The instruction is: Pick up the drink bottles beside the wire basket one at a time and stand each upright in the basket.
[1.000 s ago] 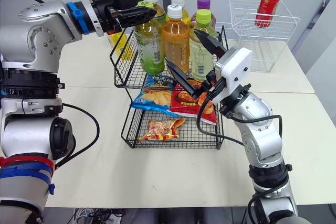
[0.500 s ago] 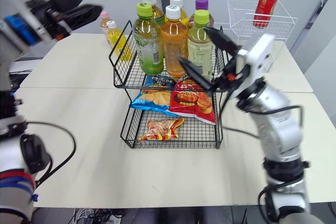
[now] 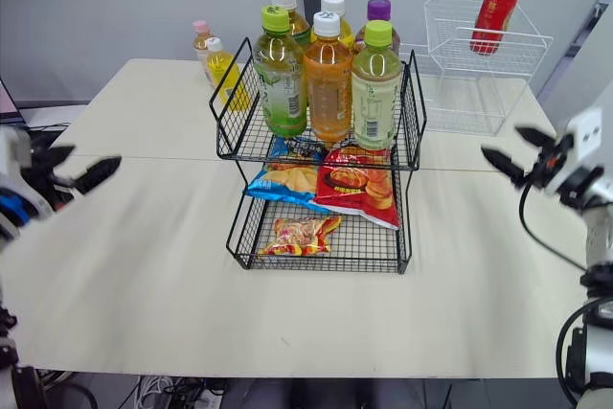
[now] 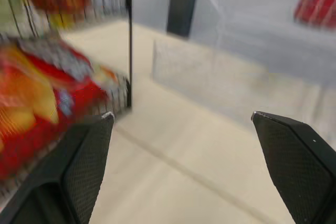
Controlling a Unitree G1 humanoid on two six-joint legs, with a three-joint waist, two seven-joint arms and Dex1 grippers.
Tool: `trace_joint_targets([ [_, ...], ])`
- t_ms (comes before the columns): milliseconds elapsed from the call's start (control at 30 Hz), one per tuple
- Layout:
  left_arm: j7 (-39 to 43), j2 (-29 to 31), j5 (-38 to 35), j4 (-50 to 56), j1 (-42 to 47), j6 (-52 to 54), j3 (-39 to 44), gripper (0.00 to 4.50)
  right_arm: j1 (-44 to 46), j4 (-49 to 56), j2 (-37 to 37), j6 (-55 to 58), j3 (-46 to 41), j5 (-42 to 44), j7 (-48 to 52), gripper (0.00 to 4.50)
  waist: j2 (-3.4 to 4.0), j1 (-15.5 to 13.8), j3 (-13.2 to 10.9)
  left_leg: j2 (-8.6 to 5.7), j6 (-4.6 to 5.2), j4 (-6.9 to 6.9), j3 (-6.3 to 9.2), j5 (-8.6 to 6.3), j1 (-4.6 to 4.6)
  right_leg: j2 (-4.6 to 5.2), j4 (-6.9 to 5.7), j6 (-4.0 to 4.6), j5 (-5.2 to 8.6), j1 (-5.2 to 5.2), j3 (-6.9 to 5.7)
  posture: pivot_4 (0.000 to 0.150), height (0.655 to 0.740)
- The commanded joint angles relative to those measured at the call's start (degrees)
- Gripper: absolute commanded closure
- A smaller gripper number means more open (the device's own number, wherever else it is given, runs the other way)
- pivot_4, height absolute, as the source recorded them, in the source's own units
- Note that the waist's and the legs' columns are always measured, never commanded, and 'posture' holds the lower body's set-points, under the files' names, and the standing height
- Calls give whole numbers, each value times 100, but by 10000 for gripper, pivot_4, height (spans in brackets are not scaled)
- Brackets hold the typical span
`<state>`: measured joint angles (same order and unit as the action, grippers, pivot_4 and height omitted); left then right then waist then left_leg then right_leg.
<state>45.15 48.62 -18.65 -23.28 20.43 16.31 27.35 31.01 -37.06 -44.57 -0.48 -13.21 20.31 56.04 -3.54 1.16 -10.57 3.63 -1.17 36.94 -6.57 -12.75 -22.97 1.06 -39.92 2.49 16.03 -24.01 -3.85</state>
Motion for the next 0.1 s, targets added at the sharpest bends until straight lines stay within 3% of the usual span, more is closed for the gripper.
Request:
trace_joint_targets([
  [33,-98,-134,64,17,41,-397,-116,566,-229,-15,102,-651,21,-282,-90,0,5,6,-3,0,0,1,0,0,0,0,-2,-17,9,0,1,1500,7400],
  [100,-59,-205,177,-173,12,-544,-282,566,-397,123,305,-655,-31,-242,-232,0,4,17,-2,1,0,1,0,0,3,0,-4,-19,10,2,1,1500,7400],
])
